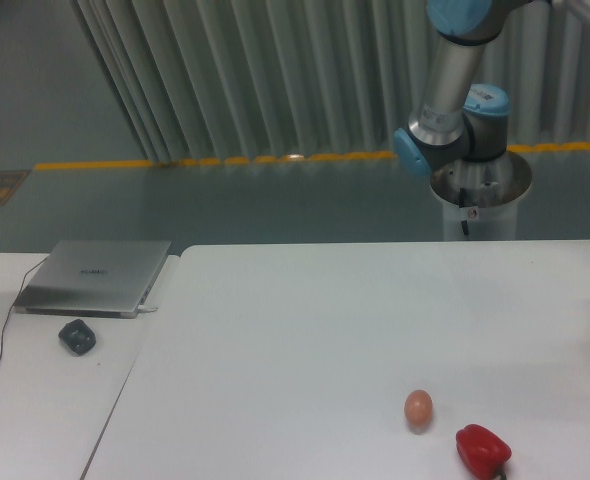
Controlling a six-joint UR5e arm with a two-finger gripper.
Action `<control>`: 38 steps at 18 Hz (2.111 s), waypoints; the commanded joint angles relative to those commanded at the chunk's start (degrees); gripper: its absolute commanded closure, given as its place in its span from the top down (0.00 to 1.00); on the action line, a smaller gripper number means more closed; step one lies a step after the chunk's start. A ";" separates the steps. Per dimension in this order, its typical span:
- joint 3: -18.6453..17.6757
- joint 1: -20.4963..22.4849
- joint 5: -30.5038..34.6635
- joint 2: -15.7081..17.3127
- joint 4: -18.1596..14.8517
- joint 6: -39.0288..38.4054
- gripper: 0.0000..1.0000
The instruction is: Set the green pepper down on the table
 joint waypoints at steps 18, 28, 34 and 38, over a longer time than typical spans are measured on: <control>0.52 -0.61 0.97 0.26 -0.26 -6.33 0.41; 4.74 -1.67 -5.09 0.97 -7.72 -14.41 0.39; 6.77 -1.93 -13.09 1.31 -12.13 -25.29 0.39; 7.03 -5.53 -14.06 1.58 -12.04 -37.32 0.39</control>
